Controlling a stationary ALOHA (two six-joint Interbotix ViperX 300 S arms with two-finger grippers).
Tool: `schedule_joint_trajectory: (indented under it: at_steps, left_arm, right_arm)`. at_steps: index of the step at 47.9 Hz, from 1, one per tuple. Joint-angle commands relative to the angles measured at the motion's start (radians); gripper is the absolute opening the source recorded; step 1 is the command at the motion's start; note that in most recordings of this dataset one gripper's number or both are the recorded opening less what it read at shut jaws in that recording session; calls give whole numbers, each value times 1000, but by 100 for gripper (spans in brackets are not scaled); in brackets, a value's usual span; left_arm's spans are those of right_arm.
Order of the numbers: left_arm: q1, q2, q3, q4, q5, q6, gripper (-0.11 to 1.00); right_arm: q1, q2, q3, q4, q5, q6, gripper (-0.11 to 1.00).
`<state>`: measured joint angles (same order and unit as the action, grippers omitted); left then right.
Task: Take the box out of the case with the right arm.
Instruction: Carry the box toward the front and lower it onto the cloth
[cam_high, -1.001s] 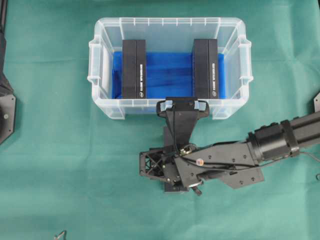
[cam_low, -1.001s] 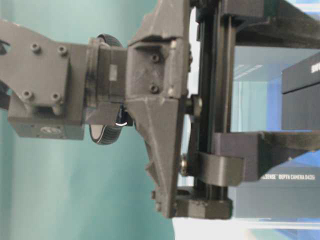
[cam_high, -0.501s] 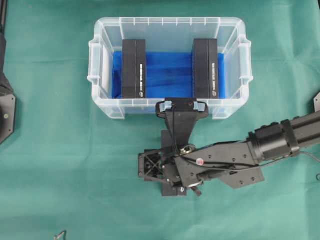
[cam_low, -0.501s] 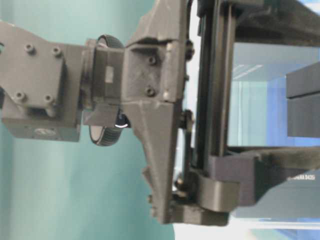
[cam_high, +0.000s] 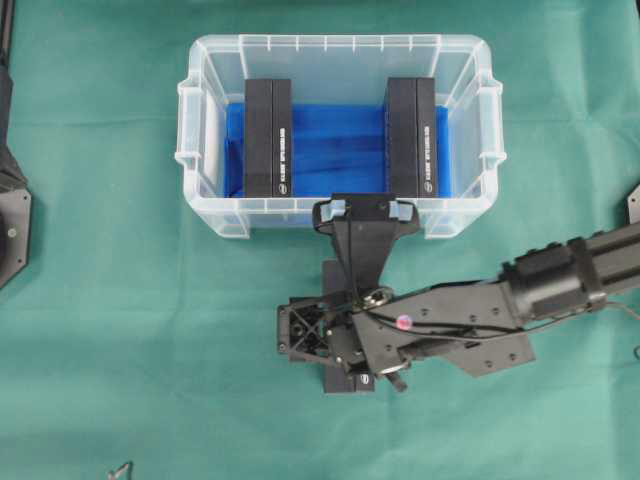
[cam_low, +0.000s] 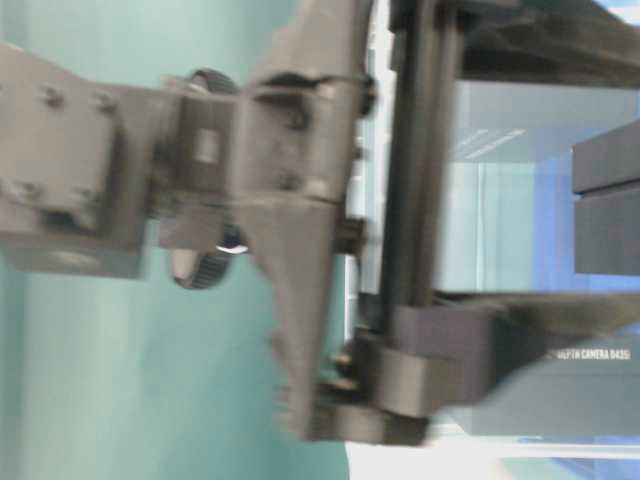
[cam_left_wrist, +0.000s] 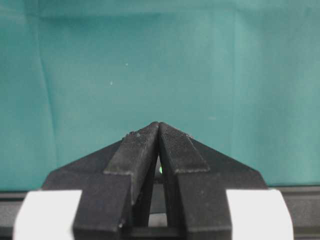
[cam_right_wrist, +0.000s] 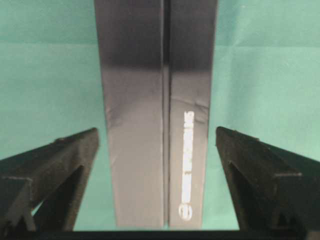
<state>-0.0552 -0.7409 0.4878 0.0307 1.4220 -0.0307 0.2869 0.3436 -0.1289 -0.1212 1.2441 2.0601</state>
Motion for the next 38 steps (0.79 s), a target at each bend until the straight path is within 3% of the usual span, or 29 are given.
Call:
schedule_joint_trajectory:
  at_steps: [1,18,38]
  left_arm:
    - [5,3,-26,3,-3,-2,2]
    - [5,3,-26,3,-3,-2,2]
    - [3,2,-26,3,-5,-3,2]
  right_arm:
    - [2,-69,-43,-5,35,-3,93]
    - [-3,-110,-222,-66,282,-69,93]
    - [-11,-123,-198,-49,307,-92,91]
